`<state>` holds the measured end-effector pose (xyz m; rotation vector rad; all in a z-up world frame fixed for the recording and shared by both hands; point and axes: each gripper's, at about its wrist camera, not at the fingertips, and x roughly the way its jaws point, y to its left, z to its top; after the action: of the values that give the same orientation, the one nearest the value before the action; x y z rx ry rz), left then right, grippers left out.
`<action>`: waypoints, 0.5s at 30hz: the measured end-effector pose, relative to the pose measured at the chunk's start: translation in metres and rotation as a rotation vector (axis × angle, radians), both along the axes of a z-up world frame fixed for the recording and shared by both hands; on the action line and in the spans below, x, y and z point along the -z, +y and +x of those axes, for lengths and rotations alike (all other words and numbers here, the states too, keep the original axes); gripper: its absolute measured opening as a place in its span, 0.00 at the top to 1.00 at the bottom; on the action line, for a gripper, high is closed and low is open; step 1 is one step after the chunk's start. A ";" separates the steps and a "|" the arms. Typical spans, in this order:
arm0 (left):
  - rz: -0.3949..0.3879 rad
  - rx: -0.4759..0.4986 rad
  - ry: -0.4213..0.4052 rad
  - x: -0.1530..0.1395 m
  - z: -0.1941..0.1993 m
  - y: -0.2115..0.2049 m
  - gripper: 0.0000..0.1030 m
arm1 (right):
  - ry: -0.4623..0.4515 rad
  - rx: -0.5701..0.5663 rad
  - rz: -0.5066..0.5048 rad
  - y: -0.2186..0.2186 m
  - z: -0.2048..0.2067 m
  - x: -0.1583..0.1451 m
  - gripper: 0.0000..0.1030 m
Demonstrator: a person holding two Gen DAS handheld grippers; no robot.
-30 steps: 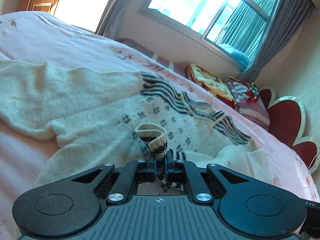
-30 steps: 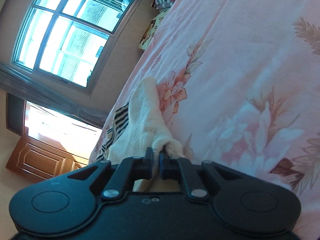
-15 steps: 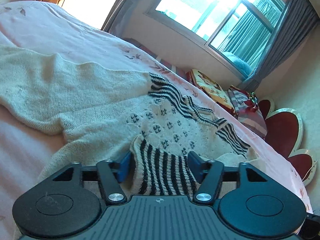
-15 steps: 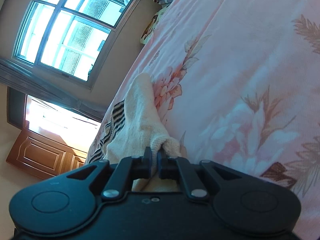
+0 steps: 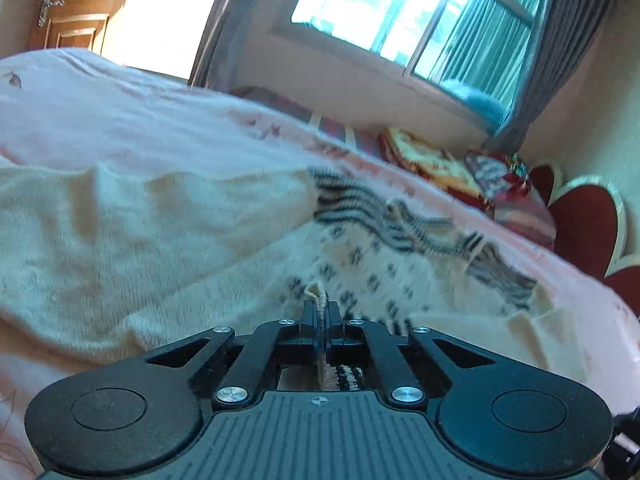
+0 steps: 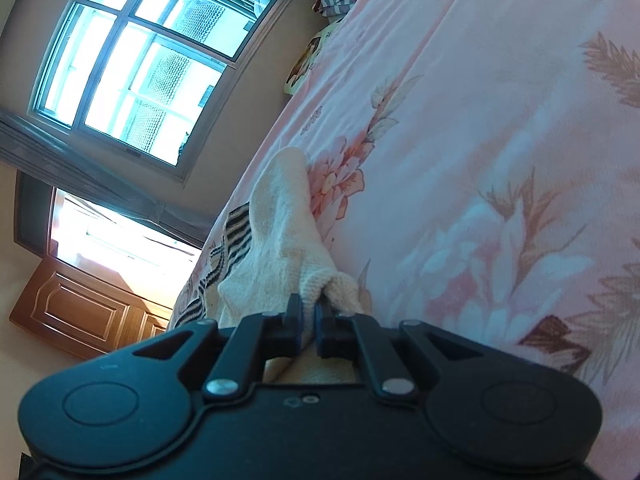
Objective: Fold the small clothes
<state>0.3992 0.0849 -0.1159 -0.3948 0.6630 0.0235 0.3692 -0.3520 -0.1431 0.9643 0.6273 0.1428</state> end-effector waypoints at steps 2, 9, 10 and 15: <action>-0.003 -0.004 -0.027 0.002 -0.008 0.004 0.94 | 0.002 -0.003 -0.012 -0.001 -0.003 -0.006 0.90; 0.027 0.019 -0.104 -0.022 -0.019 -0.002 0.78 | -0.073 -0.054 -0.303 0.009 -0.009 -0.050 0.81; 0.038 0.066 -0.106 -0.026 -0.011 -0.017 0.61 | -0.077 -0.077 -0.348 0.016 -0.001 -0.053 0.81; 0.201 0.201 -0.099 -0.022 0.016 -0.080 0.16 | -0.058 -0.239 -0.673 0.066 0.038 -0.053 0.85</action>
<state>0.4156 0.0048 -0.0935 -0.1333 0.5938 -0.1190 0.4073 -0.2858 -0.0900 0.2342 0.6737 0.1561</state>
